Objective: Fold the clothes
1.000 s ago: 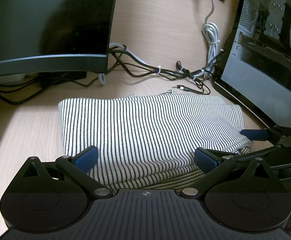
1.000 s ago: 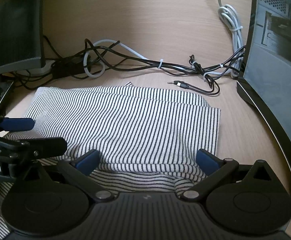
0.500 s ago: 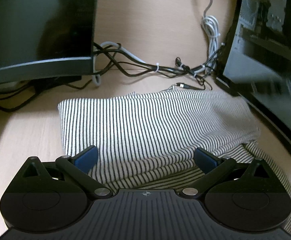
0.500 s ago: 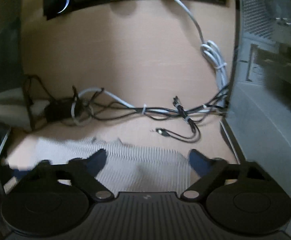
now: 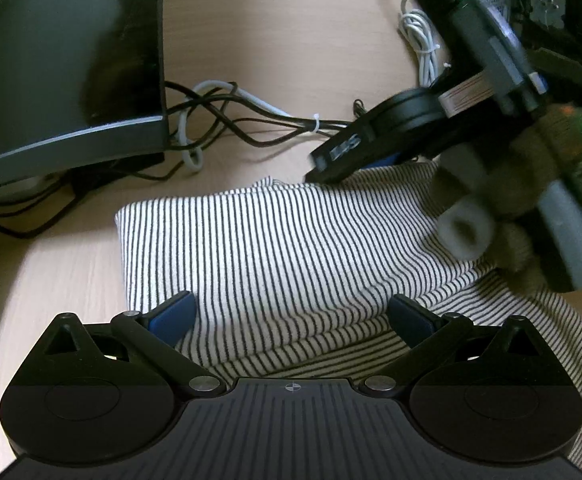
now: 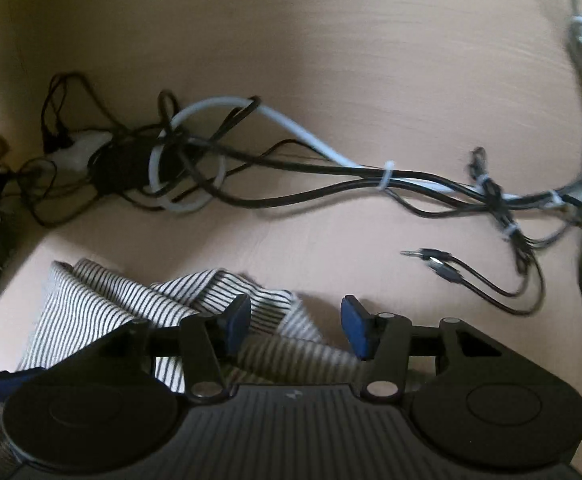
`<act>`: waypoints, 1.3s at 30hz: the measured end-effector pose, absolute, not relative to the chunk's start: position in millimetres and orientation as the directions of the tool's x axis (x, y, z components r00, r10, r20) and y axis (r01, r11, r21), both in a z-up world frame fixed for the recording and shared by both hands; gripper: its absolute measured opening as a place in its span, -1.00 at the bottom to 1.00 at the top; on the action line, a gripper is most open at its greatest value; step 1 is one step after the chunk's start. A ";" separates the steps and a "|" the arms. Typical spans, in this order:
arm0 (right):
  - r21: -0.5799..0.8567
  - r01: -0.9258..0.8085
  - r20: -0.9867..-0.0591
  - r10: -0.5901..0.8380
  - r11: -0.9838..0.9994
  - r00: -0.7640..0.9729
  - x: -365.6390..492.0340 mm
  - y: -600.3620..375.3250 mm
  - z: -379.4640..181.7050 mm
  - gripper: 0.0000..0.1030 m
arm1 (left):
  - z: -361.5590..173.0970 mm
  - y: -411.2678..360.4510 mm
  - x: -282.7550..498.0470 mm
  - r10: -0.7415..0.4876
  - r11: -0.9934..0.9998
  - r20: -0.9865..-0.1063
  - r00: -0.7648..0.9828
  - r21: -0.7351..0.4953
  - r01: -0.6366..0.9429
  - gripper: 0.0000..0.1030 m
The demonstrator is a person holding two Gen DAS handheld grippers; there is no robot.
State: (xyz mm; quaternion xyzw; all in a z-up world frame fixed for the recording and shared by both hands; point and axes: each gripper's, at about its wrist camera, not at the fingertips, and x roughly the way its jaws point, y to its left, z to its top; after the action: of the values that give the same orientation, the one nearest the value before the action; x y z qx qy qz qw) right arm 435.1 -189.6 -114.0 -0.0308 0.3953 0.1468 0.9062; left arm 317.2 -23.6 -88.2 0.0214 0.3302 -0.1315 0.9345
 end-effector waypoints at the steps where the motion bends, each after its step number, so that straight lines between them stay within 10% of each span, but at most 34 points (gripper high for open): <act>1: 0.050 -0.303 -0.726 0.243 0.952 0.643 436.6 -186.9 -116.5 -0.02 | -88.0 -23.2 317.0 -0.234 0.964 -0.621 0.748 -0.050 0.260 1.00; 4: 0.039 -0.315 -0.707 0.249 0.948 0.662 438.8 -182.8 -121.1 -0.02 | -87.3 -22.4 316.1 -0.240 0.964 -0.615 0.751 -0.059 0.259 1.00; 11: 0.061 -0.337 -0.695 0.283 0.939 0.661 429.2 -185.2 -118.3 -0.76 | -85.1 -11.7 314.6 -0.270 0.961 -0.588 0.763 -0.121 0.247 1.00; 24: 0.089 -0.276 -0.667 0.263 0.957 0.697 404.6 -189.2 -98.9 -0.88 | -77.4 -5.1 311.1 -0.276 0.961 -0.603 0.749 -0.152 0.232 1.00; 39: 0.233 -0.245 -0.707 0.337 0.941 0.622 209.8 -199.4 -84.7 -0.90 | -11.9 114.6 268.2 -0.408 0.859 -0.538 0.737 -0.500 0.110 1.00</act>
State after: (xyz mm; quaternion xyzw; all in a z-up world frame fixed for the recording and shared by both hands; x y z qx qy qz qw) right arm 209.8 -199.4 -84.7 0.0570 0.4033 0.1618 0.8989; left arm 268.2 114.6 -11.9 -0.2238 0.3329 -0.1430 0.9048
